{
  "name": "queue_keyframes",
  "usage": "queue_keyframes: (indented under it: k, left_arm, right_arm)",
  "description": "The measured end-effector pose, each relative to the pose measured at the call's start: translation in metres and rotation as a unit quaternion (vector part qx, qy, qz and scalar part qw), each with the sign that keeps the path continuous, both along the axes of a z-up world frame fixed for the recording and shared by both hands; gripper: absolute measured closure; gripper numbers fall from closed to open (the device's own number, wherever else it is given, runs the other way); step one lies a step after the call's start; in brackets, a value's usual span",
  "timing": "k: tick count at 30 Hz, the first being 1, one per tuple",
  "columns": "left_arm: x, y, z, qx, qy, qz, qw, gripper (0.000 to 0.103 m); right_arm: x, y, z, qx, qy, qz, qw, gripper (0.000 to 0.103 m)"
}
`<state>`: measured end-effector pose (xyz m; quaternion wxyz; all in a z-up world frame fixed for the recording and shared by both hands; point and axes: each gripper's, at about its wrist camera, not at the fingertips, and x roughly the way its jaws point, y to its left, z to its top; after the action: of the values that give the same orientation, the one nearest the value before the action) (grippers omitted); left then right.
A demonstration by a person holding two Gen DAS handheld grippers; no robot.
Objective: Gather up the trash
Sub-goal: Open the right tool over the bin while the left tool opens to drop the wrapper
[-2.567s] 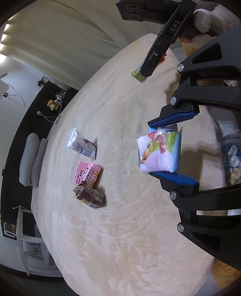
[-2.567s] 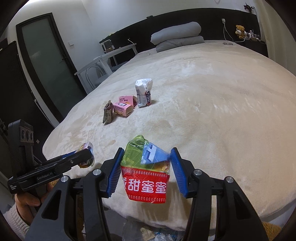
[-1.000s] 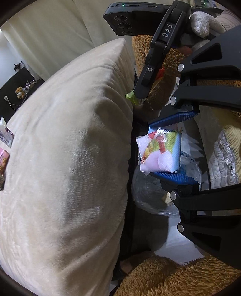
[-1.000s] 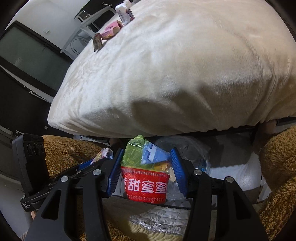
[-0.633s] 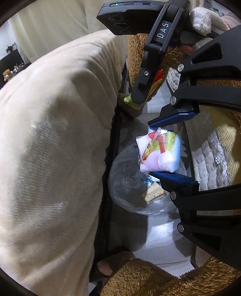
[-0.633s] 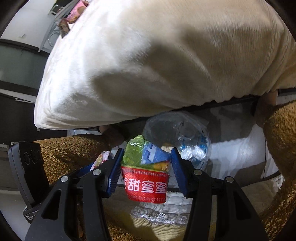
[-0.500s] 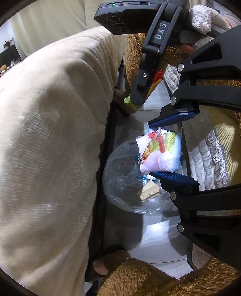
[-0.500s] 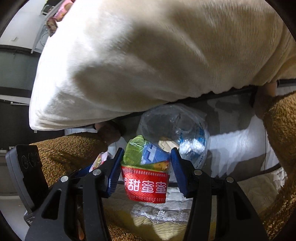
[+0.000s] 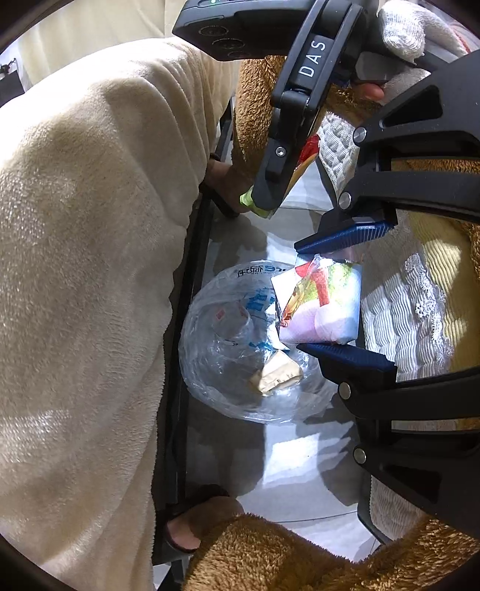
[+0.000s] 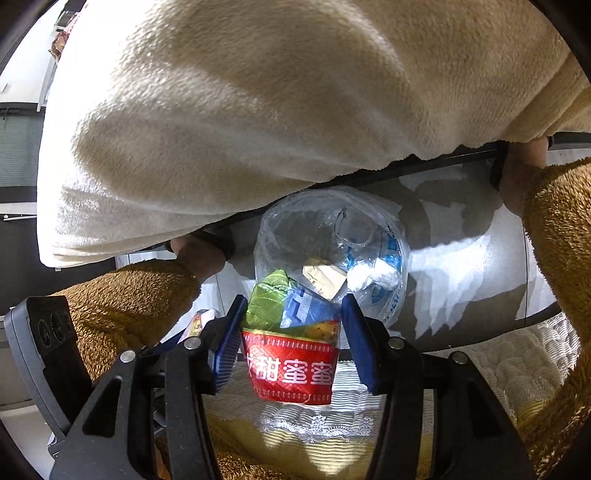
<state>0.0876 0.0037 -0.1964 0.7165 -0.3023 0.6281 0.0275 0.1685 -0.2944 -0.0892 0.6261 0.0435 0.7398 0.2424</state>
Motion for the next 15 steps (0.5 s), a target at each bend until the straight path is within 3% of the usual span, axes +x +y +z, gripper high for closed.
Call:
queue_keyframes:
  k: [4,7,15]
  left_arm:
    - [-0.0003,0.0002,-0.0005,0.002,0.000,0.003,1.0000,0.057]
    - [0.0007,0.0004,-0.0005,0.006,0.003,0.004,1.0000,0.046]
    - [-0.0010,0.0022,0.0018,0.013,-0.004,0.007,0.9999,0.046]
  right_arm:
    - [-0.0012,0.0000,0.0001,-0.002,-0.004,0.002,1.000,0.049]
    - [-0.0001,-0.0006,0.0010,-0.002,-0.008,-0.002,1.000,0.039]
    - [0.0017,-0.0023,0.0046,0.003,-0.015,-0.004,1.000,0.038]
